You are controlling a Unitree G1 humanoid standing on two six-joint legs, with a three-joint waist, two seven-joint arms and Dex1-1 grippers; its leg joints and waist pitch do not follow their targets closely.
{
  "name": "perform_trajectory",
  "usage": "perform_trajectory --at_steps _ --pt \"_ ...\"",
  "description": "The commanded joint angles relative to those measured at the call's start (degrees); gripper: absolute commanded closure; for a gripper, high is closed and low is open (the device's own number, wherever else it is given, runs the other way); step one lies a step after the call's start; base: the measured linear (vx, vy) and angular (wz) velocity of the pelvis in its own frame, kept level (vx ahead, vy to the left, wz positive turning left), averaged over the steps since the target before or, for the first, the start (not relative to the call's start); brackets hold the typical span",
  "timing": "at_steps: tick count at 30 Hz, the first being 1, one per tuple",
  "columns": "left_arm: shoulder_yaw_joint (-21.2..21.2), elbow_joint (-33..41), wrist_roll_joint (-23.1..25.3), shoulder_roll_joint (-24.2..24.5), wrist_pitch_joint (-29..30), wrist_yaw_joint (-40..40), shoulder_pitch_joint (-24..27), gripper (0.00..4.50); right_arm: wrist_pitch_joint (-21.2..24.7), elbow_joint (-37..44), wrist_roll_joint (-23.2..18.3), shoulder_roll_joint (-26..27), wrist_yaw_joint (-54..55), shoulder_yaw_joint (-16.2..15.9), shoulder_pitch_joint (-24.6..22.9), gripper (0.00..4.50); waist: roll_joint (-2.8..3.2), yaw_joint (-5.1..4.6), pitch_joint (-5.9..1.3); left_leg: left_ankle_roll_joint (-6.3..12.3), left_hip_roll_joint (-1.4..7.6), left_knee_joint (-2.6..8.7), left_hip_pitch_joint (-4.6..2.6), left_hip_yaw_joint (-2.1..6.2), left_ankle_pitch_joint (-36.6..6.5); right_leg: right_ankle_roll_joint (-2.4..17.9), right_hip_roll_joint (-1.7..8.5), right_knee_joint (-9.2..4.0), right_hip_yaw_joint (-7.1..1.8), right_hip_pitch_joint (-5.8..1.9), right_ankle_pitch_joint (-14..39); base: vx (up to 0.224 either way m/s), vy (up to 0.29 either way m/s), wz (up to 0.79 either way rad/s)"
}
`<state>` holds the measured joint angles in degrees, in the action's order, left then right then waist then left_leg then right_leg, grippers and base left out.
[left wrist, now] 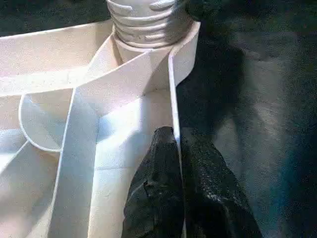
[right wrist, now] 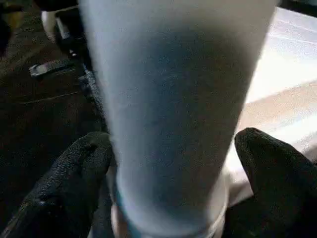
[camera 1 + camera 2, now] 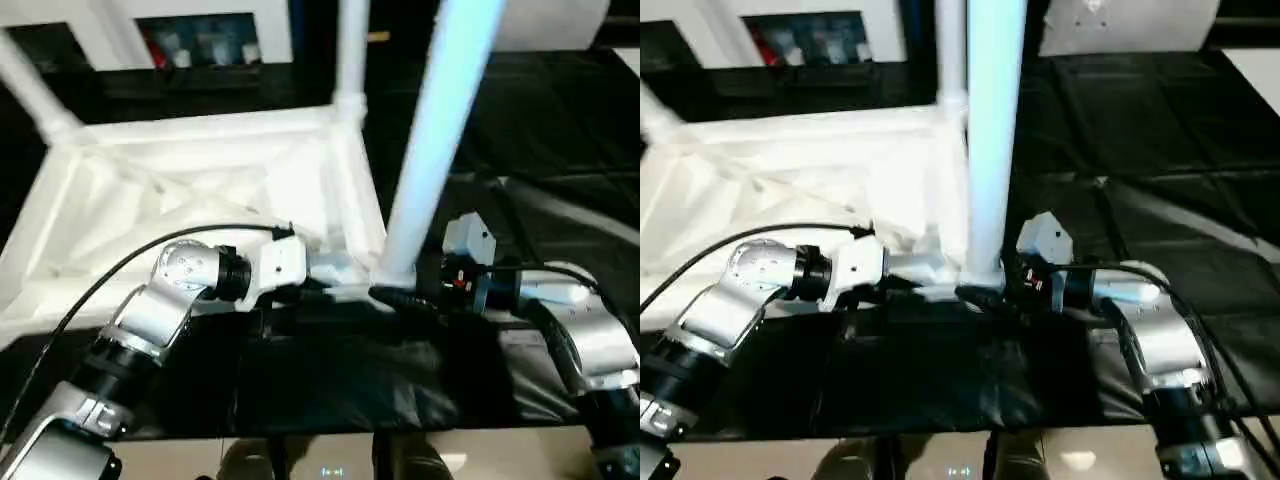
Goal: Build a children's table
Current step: Rotate leg to tighten
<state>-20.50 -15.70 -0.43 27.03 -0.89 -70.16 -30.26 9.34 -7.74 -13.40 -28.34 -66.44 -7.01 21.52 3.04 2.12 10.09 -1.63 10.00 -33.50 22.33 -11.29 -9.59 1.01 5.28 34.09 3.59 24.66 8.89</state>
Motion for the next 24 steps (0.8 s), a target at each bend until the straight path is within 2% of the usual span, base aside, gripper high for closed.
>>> perform_trajectory --at_steps 1,6,9,10,15,21,24 --pt "-3.12 -0.66 1.11 1.02 -2.07 -3.47 -0.31 4.5 -0.28 -0.43 -1.01 -0.73 -2.63 -0.82 0.68 0.41 -0.92 -0.16 -5.48 6.72 3.03 3.43 -1.23 1.03 -9.66 16.27 3.11 -3.47 -2.9 -3.41 12.83 0.0 0.0 0.0" --pt "-3.21 -1.78 1.03 1.31 -3.26 -4.54 -0.84 4.5 -0.36 -1.57 -1.39 -1.32 -4.81 -1.75 1.69 0.89 -1.04 -0.17 -5.51 5.57 2.97 3.45 -1.24 1.11 -10.81 15.47 3.15 -3.68 -2.94 -3.41 15.09 0.0 0.0 0.0" --pt "-3.09 -2.63 0.96 1.36 -4.0 -5.05 -1.16 4.5 -0.29 -2.18 -1.38 -1.51 -5.94 -2.12 2.04 1.03 -1.09 -0.17 -5.73 5.82 2.98 3.38 -1.22 1.14 -9.98 15.75 3.09 -3.48 -2.9 -3.46 13.8 0.0 0.0 0.0" --pt "-3.07 -3.01 0.97 1.37 -4.26 -5.21 -1.32 4.5 -0.28 -2.44 -1.38 -1.62 -6.29 -2.2 2.17 1.23 -1.13 -0.17 -5.73 5.94 2.95 3.36 -1.16 1.13 -9.72 15.82 3.08 -3.46 -2.91 -3.49 13.47 0.0 0.0 0.0" --pt "-3.02 -4.21 0.83 1.31 -5.01 -5.31 -1.84 4.5 -0.14 -3.18 -1.49 -2.01 -7.34 -2.39 2.24 1.66 -1.05 -0.12 -5.64 6.49 2.93 3.31 -1.04 1.14 -9.27 16.15 3.11 -3.41 -2.87 -3.55 12.95 0.0 0.0 0.0" --pt "-2.5 -4.14 -0.01 1.09 -4.34 -5.19 -1.55 4.5 0.69 -2.41 -2.22 -1.42 -7.35 -2.51 1.55 1.8 -1.05 -0.09 -5.57 6.27 2.98 3.38 -1.15 1.13 -9.78 16.04 3.08 -3.5 -2.86 -3.47 13.63 0.0 0.0 0.0" --pt "-1.79 -3.93 0.63 0.81 -2.75 -2.61 -1.31 4.5 2.56 -1.81 -1.58 0.82 -3.29 -2.58 0.72 1.8 -0.89 -0.13 -5.42 5.8 2.98 3.48 -1.14 1.16 -10.38 15.85 3.03 -3.54 -2.88 -3.4 14.25 0.0 0.0 0.0"
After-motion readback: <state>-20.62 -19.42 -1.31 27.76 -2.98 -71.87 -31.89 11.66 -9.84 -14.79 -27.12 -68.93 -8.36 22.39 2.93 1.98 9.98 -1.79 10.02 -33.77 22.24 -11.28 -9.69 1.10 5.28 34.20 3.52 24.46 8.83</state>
